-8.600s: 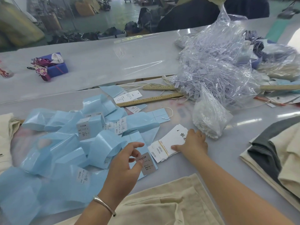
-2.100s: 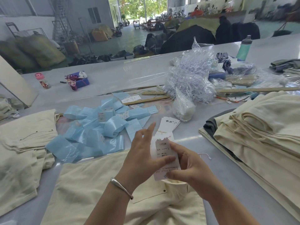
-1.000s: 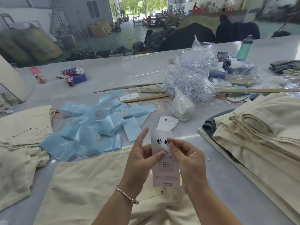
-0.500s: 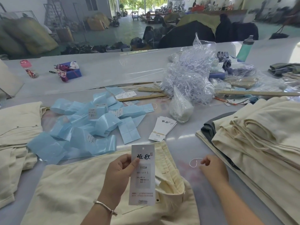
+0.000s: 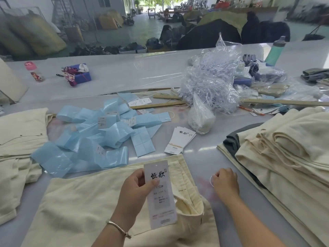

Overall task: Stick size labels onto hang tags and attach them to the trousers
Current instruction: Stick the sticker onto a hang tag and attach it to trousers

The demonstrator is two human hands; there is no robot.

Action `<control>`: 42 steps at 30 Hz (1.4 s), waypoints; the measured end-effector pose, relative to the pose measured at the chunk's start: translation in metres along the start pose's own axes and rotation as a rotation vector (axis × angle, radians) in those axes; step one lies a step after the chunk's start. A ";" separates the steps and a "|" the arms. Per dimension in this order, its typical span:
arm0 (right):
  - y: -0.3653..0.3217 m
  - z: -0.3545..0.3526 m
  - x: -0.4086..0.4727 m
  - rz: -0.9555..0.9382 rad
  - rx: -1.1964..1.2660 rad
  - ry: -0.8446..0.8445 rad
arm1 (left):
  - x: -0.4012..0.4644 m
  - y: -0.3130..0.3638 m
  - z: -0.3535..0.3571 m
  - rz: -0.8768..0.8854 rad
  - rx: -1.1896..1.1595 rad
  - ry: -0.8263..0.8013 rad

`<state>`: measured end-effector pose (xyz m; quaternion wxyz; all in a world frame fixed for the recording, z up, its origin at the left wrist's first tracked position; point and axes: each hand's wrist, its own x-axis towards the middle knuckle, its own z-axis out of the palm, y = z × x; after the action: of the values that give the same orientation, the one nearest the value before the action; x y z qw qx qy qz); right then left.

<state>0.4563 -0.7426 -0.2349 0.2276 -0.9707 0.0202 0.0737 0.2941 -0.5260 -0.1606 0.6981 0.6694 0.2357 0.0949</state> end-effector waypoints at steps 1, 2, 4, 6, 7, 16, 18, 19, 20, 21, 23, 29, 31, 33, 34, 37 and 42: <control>-0.002 -0.003 -0.003 -0.038 0.113 0.018 | -0.002 0.001 0.001 0.011 0.011 -0.001; -0.006 -0.008 -0.009 -0.071 0.260 0.027 | -0.004 0.001 0.001 0.023 0.030 -0.004; -0.020 -0.023 -0.028 -0.165 0.543 0.027 | -0.008 0.002 0.004 0.046 0.074 -0.026; -0.038 -0.042 -0.051 -0.310 0.712 0.001 | -0.012 0.005 0.008 0.083 0.095 -0.058; -0.048 -0.051 -0.063 -0.386 0.777 -0.044 | -0.015 0.006 0.010 0.102 0.104 -0.065; -0.079 -0.070 -0.123 -0.638 0.723 -0.132 | -0.038 0.015 0.023 0.332 0.264 -0.077; -0.080 -0.069 -0.127 -0.635 0.719 -0.085 | -0.042 0.018 0.024 0.360 0.262 -0.086; -0.080 -0.068 -0.129 -0.627 0.727 -0.056 | -0.044 0.019 0.025 0.371 0.263 -0.089; -0.080 -0.068 -0.130 -0.615 0.737 -0.024 | -0.045 0.020 0.025 0.380 0.266 -0.089; -0.080 -0.067 -0.132 -0.600 0.747 0.006 | -0.047 0.021 0.025 0.388 0.269 -0.088; -0.080 -0.067 -0.133 -0.566 0.772 0.040 | -0.049 0.022 0.025 0.400 0.273 -0.087; -0.078 -0.069 -0.137 -0.587 0.747 0.007 | -0.051 0.020 0.026 0.411 0.278 -0.090; -0.077 -0.069 -0.138 -0.582 0.750 0.011 | -0.054 0.021 0.028 0.409 0.235 -0.107; -0.077 -0.071 -0.140 -0.563 0.807 -0.021 | -0.058 0.024 0.029 0.405 0.148 -0.133; -0.077 -0.072 -0.142 -0.553 0.842 -0.048 | -0.059 0.026 0.029 0.397 0.096 -0.136; -0.077 -0.073 -0.149 -0.569 0.911 -0.120 | -0.058 0.029 0.027 0.358 -0.043 -0.104; -0.080 -0.073 -0.159 -0.596 0.953 -0.206 | -0.059 0.030 0.019 0.378 -0.047 -0.068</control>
<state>0.3152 -0.7021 -0.1112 0.6519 -0.7125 -0.2457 0.0834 0.2572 -0.5668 -0.1191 0.6908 0.6881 0.0796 0.2072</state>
